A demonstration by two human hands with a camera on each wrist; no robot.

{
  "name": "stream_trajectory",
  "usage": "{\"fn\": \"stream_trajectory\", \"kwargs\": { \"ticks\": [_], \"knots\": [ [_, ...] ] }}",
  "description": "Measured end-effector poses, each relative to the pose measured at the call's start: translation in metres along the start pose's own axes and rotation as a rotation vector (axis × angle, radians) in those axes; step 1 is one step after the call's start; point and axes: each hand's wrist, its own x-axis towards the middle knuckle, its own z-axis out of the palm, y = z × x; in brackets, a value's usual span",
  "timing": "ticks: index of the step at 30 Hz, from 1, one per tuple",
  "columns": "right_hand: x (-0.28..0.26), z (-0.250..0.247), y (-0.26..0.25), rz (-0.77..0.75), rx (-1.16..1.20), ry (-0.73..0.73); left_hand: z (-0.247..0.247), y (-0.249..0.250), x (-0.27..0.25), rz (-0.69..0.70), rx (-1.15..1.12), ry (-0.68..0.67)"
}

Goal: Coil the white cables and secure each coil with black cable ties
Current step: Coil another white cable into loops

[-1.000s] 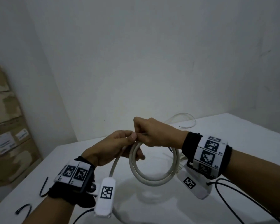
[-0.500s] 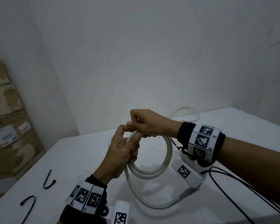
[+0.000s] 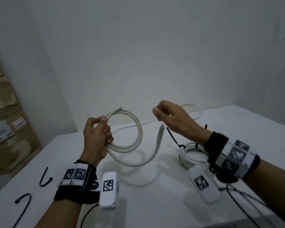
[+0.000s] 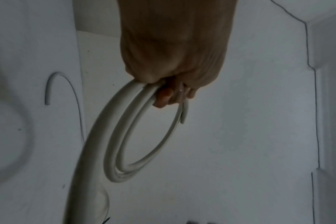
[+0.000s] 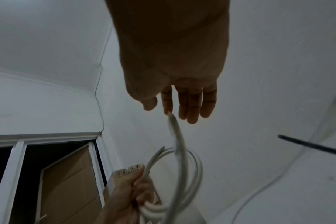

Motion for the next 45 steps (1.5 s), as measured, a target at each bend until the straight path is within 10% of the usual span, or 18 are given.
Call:
{"fn": "stream_trajectory", "kwargs": {
  "ticks": [12,19,31,45],
  "knots": [
    [-0.049,0.063,0.018,0.261,0.488,0.329,0.005,-0.014,0.01,-0.065,-0.189,0.054],
    [-0.034,0.065,0.038,0.627,0.875,0.252,0.016,-0.017,-0.006,-0.166,-0.247,-0.013],
    [-0.024,0.05,0.046,0.6,0.814,-0.094,0.022,-0.024,-0.015,-0.188,-0.159,0.003],
    [-0.032,0.048,0.026,0.522,0.76,0.073,0.024,-0.025,-0.019,-0.289,-0.163,0.004]
  ]
}}
